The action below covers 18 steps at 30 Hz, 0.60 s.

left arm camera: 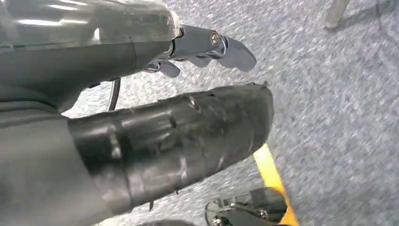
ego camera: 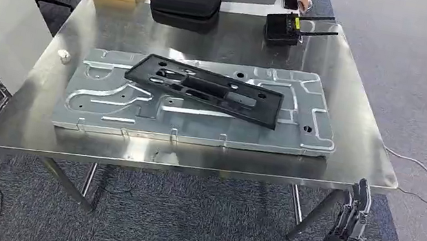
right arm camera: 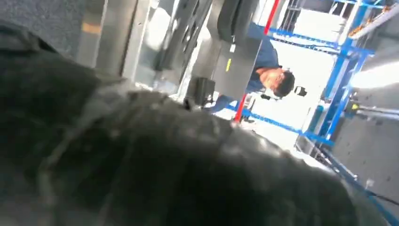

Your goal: Take the parts from the cabinet and place them on the table.

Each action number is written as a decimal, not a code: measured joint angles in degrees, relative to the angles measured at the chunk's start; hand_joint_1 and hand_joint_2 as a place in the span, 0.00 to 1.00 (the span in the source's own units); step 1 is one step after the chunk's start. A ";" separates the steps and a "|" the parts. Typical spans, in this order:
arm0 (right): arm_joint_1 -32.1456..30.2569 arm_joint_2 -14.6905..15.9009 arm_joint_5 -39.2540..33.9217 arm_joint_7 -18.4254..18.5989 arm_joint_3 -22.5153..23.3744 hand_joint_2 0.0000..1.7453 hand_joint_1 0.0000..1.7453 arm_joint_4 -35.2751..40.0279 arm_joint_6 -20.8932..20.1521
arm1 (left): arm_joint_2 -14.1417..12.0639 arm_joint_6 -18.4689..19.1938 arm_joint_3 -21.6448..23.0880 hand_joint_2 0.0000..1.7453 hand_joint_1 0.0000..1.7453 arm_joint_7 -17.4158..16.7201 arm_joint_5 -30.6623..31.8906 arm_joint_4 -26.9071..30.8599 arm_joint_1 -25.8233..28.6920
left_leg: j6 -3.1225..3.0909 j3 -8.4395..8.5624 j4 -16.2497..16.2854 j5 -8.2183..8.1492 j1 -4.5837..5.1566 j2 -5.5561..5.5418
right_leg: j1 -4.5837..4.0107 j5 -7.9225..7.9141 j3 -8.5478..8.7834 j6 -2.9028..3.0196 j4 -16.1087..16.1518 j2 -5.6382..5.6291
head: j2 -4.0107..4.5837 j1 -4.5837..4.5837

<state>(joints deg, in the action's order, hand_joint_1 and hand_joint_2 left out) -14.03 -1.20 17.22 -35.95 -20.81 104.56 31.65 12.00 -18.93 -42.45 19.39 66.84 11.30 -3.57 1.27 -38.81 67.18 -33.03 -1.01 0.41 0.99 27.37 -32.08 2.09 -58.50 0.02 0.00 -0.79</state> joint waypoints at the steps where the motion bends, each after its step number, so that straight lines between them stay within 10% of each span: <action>1: 0.00 0.00 0.00 0.00 0.00 0.00 0.00 0.00 0.00 | 0.00 0.00 0.00 0.00 0.00 -0.02 0.02 0.00 -0.02 | 0.14 -0.99 4.70 -2.64 0.00 0.00 | -0.19 -0.78 -1.07 0.09 -0.09 0.02 | 0.00 0.02; 4: -0.03 0.00 0.00 -0.02 0.00 0.00 0.00 -0.09 0.00 | 0.02 0.00 0.00 0.00 0.00 -0.02 0.04 0.00 -0.01 | -0.13 0.67 8.26 -0.92 0.02 -0.01 | -0.58 -2.62 -3.48 0.06 -0.34 0.08 | 0.00 0.00; 6: -0.03 -0.02 0.00 -0.06 0.00 0.00 0.00 -0.07 0.00 | 0.00 0.00 0.00 0.00 0.00 -0.04 0.04 0.00 -0.12 | -1.18 7.76 -0.33 3.24 0.36 -0.10 | -0.90 -3.99 -5.25 -0.09 -0.48 0.00 | 0.00 0.02; 8: -0.01 -0.13 -0.06 -0.09 0.00 0.00 0.00 -0.07 -0.09 | -0.17 0.00 0.00 0.00 0.00 -0.11 0.00 0.07 -0.42 | -2.44 15.41 -10.96 0.88 1.14 -0.09 | -1.15 -5.01 -5.71 -0.61 -0.66 -0.04 | 0.00 0.02; 12: -0.02 -0.48 -0.20 -0.09 0.00 0.00 0.00 -0.33 -0.15 | -0.11 0.20 -0.02 0.00 0.00 -0.13 -0.33 0.00 -0.36 | -3.31 14.41 -12.96 2.78 1.08 0.00 | -1.05 -7.69 -5.74 -2.15 0.52 0.20 | 0.00 -0.02; 16: -0.11 -0.48 -0.24 0.53 0.02 0.00 0.00 -1.01 -0.85 | -0.20 0.39 -0.33 0.00 0.00 -0.44 -0.57 0.00 -0.51 | -4.31 10.90 -12.97 5.86 0.90 0.63 | -0.29 5.13 -8.41 -2.93 -10.14 0.00 | 0.00 -0.13; 18: -0.14 -0.55 -0.24 0.70 0.02 0.00 0.00 -1.72 -0.98 | -0.17 0.52 -0.66 0.00 0.00 -0.65 -0.74 0.00 -0.38 | -4.18 8.82 -12.25 7.13 0.90 0.80 | -0.20 6.55 -8.84 -3.36 -16.80 0.00 | 0.00 -0.09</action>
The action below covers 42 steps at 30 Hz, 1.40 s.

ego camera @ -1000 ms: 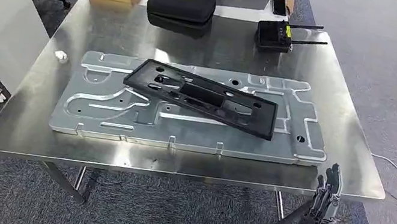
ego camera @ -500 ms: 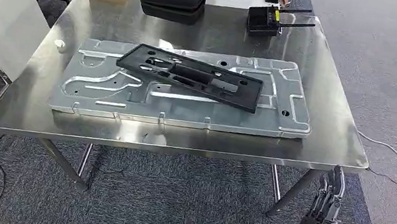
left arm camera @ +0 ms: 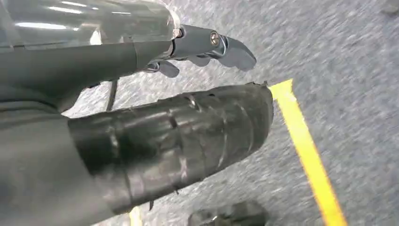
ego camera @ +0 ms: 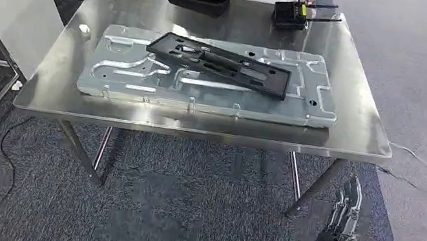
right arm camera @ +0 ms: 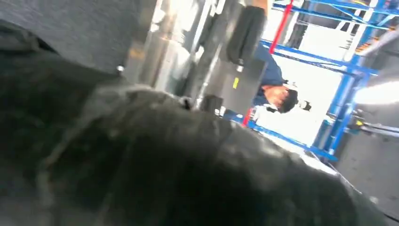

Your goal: Take the parts from the cabinet and place them on the table.

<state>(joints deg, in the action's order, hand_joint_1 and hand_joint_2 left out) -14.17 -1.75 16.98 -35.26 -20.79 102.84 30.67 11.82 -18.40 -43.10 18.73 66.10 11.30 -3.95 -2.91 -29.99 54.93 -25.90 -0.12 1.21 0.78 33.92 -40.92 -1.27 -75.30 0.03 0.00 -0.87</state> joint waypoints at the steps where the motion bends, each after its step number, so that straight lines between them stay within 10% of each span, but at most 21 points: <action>1: 0.00 -0.04 0.00 0.02 0.00 0.00 0.00 -0.42 0.00 | 0.00 0.00 -0.24 0.00 0.00 -0.02 -0.08 0.00 0.01 | 0.16 -1.56 0.64 0.64 -0.05 0.04 | 0.14 -2.44 1.35 -0.18 -0.30 0.01 | 0.00 0.04; 3: 0.02 -0.13 0.02 0.00 0.00 0.00 0.00 -1.10 0.33 | 0.00 0.00 -0.37 0.00 0.00 0.09 -0.15 0.00 0.03 | 0.66 -4.04 1.96 1.40 -0.15 0.04 | 0.42 -6.52 6.83 -0.20 5.38 0.04 | 0.00 0.04; 6: 0.19 -0.55 0.11 -0.02 -0.02 0.00 0.00 -1.86 0.65 | -0.04 0.00 -0.48 0.00 0.00 0.44 -0.28 0.02 -0.01 | 1.68 -5.97 3.86 2.18 0.14 -0.09 | -0.06 -1.60 14.37 0.59 17.09 -0.05 | 0.00 0.11; 10: -0.04 -0.85 0.13 0.06 0.00 0.00 0.00 -3.02 1.14 | -0.15 0.00 -0.76 0.00 0.00 0.52 -0.72 0.00 0.11 | 3.15 -6.66 4.42 2.46 -0.41 -0.41 | 0.09 -3.59 12.30 2.66 17.06 0.38 | 0.00 0.06; 13: -0.10 -1.18 -0.11 0.11 0.00 0.00 0.00 -3.50 1.22 | -0.20 0.02 -0.79 0.00 0.00 0.48 -0.72 0.00 0.40 | 3.82 -9.25 13.40 -8.09 -0.52 -0.71 | -0.08 -5.61 9.68 3.46 16.98 0.35 | 0.00 0.26; 15: -0.15 -1.20 -0.48 0.11 0.00 0.00 0.00 -3.76 1.22 | -0.20 0.04 -0.79 0.00 0.00 0.41 -0.72 0.00 0.38 | 3.95 -9.82 19.79 -9.93 -0.51 -0.71 | -0.30 -6.98 7.75 3.41 16.70 0.35 | 0.00 0.30; 18: -0.13 -1.20 -0.79 0.20 0.00 0.00 0.00 -4.07 1.20 | -0.22 0.07 -0.79 0.00 0.00 0.41 -0.72 0.00 0.37 | 3.14 -4.06 15.68 -3.30 -0.43 -0.76 | -0.66 -8.93 4.95 3.24 16.14 0.37 | 0.00 0.33; 21: -0.04 -1.40 -0.83 0.24 0.00 0.00 0.00 -4.07 1.20 | -0.48 0.07 -0.79 0.00 0.00 0.48 -0.72 0.04 0.10 | 1.62 6.22 0.30 -6.15 0.24 -0.85 | -0.92 -10.54 3.97 2.55 15.94 0.36 | 0.00 0.33; 25: -0.02 -1.49 -0.85 0.26 0.00 0.00 0.00 -4.16 1.20 | -0.44 0.11 -0.81 0.00 0.00 0.48 -0.72 0.02 0.06 | 0.27 4.56 -0.60 -3.48 -0.05 -0.38 | -0.51 -12.11 3.55 1.07 16.48 0.51 | 0.00 0.31; 29: 0.13 -1.49 -1.01 0.42 0.09 0.00 0.00 -4.68 1.11 | -0.44 0.11 -1.03 0.00 0.00 0.48 -0.74 0.02 0.10 | -0.62 0.71 -0.48 -0.62 0.16 -0.24 | -0.20 0.60 0.80 0.23 4.47 0.13 | 0.00 0.17; 31: 0.23 -1.49 -1.03 0.44 0.20 0.00 0.00 -5.01 1.05 | -0.44 0.11 -1.22 0.00 0.00 0.52 -0.74 0.02 0.09 | -0.45 -1.42 0.17 0.78 0.14 -0.16 | -0.07 -0.67 0.98 -0.02 -0.75 0.13 | 0.00 0.17; 34: 0.47 -1.49 -1.07 0.44 0.20 0.00 0.00 -5.07 0.98 | -0.44 0.11 -1.49 0.00 0.00 0.57 -0.74 0.02 0.10 | 0.13 -4.76 1.81 2.22 0.10 -0.19 | 0.07 -5.94 9.13 0.18 7.77 0.15 | 0.00 0.20; 36: 0.97 -1.49 -1.07 0.42 0.20 0.00 0.00 -5.05 0.98 | -0.42 0.11 -1.64 0.00 0.00 0.59 -0.72 0.02 0.04 | 0.66 -5.87 3.22 2.73 0.43 -0.35 | -0.34 -1.73 16.39 0.68 18.50 0.12 | 0.00 0.22; 40: 1.11 -1.49 -1.11 0.44 0.24 0.00 0.00 -5.16 0.96 | -0.44 0.11 -1.81 0.00 0.00 0.63 -0.74 0.02 0.25 | 2.26 -6.54 3.03 4.32 0.22 -0.40 | -0.19 -2.97 14.68 2.31 18.89 0.23 | 0.00 0.11; 42: 1.19 -1.55 -1.14 0.48 0.24 0.00 0.00 -5.18 0.96 | -0.42 0.11 -1.81 0.00 0.00 0.63 -0.74 0.02 0.36 | 2.99 -8.21 6.62 -1.52 -0.08 -0.73 | -0.10 -4.30 13.06 3.24 18.84 0.41 | 0.00 0.24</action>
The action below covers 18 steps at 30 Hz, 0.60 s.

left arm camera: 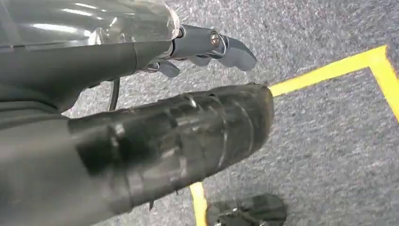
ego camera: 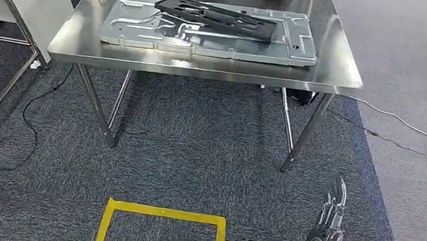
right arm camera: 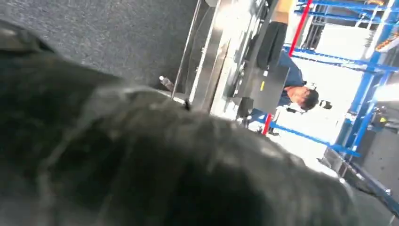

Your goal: Take the parts from the cabinet and place them on the table.

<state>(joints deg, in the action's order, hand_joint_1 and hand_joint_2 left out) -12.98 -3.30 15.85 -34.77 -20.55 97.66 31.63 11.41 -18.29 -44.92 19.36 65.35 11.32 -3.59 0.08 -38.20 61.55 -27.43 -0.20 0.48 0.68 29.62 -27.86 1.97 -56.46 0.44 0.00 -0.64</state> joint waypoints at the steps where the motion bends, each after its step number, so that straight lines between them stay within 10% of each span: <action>1: -0.01 -0.13 0.00 0.00 0.00 0.00 0.00 0.00 -0.02 | -0.02 0.00 0.00 0.00 0.00 0.00 0.00 0.00 0.07 | 0.34 -1.17 3.96 -3.78 -0.13 0.01 | -0.02 -0.69 -0.93 0.06 -0.02 -0.01 | 0.00 0.05; 3: 0.00 -0.13 -0.02 0.00 0.00 0.00 0.00 -0.15 -0.04 | 0.00 0.00 -0.02 0.00 0.00 0.00 0.00 0.00 0.03 | 0.74 -2.82 12.37 -7.59 -0.23 0.01 | -0.09 -2.11 -2.88 -0.04 -0.31 0.00 | 0.00 0.03; 5: 0.00 -0.15 -0.11 0.00 0.00 0.00 0.00 -0.31 -0.04 | 0.00 0.00 -0.02 0.00 0.00 0.04 0.02 0.00 0.02 | 0.84 -0.99 13.64 -4.42 -0.39 0.01 | -0.08 -3.20 -4.72 -0.26 -0.94 0.04 | 0.00 0.02; 7: 0.02 -0.20 -0.18 -0.02 0.00 0.00 0.00 -0.31 -0.09 | 0.00 0.00 -0.02 0.00 0.00 0.15 0.02 0.00 0.00 | 0.47 5.24 6.01 -0.70 -0.42 -0.04 | -0.07 -4.01 -6.43 -0.60 -1.72 -0.03 | 0.00 0.05; 9: 0.06 -0.26 -0.48 -0.04 0.00 0.00 0.00 -0.31 -0.17 | -0.02 0.00 -0.02 0.00 0.00 0.37 0.00 0.00 -0.19 | -0.26 12.26 -4.50 -3.35 -0.03 -0.22 | -0.34 -4.64 -7.42 -1.17 -2.47 -0.08 | 0.00 0.07; 13: 0.19 -0.31 -1.01 -0.07 0.02 0.00 0.00 -0.31 -0.98 | -0.02 0.00 -0.04 0.00 0.00 0.57 0.00 0.00 -0.12 | -2.06 11.22 -5.90 -2.22 0.02 -0.16 | -0.41 -6.77 -7.70 -2.79 -1.81 0.10 | 0.00 -0.06; 18: 0.06 -0.31 -2.62 -0.48 0.59 0.00 0.00 -0.31 -2.01 | 0.02 0.07 -0.09 0.00 0.00 0.77 0.00 0.00 -0.20 | -3.54 7.38 -6.02 1.26 0.03 0.42 | 0.07 6.63 -11.46 -3.47 -15.98 -0.35 | 0.00 -0.13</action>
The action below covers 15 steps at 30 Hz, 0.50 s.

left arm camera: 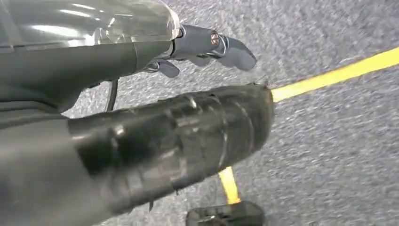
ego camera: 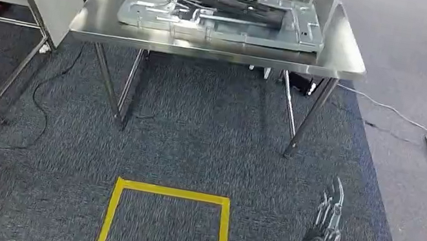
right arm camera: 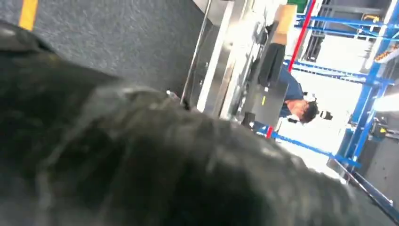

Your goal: Take the parts from the cabinet and place them on the table.

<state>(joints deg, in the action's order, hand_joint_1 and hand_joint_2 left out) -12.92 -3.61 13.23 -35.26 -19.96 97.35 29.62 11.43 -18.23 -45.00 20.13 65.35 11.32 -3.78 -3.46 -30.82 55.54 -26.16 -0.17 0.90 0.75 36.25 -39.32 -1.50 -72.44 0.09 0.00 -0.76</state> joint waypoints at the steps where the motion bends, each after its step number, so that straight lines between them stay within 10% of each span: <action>1: -0.01 0.00 -0.31 -0.15 0.07 0.00 0.00 0.00 -0.15 | 0.00 0.00 0.00 0.00 0.00 0.04 0.02 0.00 0.04 | 0.07 -1.05 0.30 0.65 0.03 0.02 | 0.00 -0.27 0.06 -0.06 -2.44 0.00 | 0.00 -0.02; 4: -0.05 0.00 -1.33 -0.61 0.42 0.00 0.00 0.02 -0.87 | 0.00 0.00 0.00 0.00 0.00 0.15 0.07 0.00 0.05 | 0.42 -4.21 1.71 2.00 0.07 0.02 | -0.01 -6.22 6.76 0.28 4.18 0.01 | 0.00 -0.02; 6: 0.03 -0.02 -1.92 -0.70 0.68 0.00 0.00 0.07 -1.18 | 0.02 0.00 0.00 0.00 0.00 0.17 0.13 0.00 0.08 | 0.98 -5.64 2.84 2.63 0.34 -0.12 | -0.45 -4.05 13.79 0.83 14.67 0.01 | 0.00 -0.02; 11: -0.75 -0.68 -4.47 -1.33 2.38 0.00 0.00 0.04 -3.32 | 0.04 0.04 -0.02 0.00 0.00 0.15 0.22 0.00 0.36 | 2.74 -6.11 2.75 4.16 -0.05 -0.34 | -0.13 -6.00 12.49 2.58 16.21 0.19 | 0.00 -0.20; 15: -1.73 -2.30 -7.26 -2.67 5.77 0.00 0.00 -0.28 -6.47 | 0.04 0.02 -0.04 0.00 0.00 0.22 0.26 0.00 0.49 | 4.06 -9.48 16.00 -8.92 -0.45 -0.53 | -0.11 -8.97 8.85 3.27 16.12 0.30 | 0.00 0.07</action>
<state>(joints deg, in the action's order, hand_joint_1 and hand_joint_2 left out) -14.66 -5.90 5.96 -37.92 -14.18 97.07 23.14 11.47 -18.21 -45.05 20.35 65.61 11.32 -3.29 0.60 -40.29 71.54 -35.08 -0.62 0.36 0.64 27.28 -30.47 1.77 -56.32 0.39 0.00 -0.70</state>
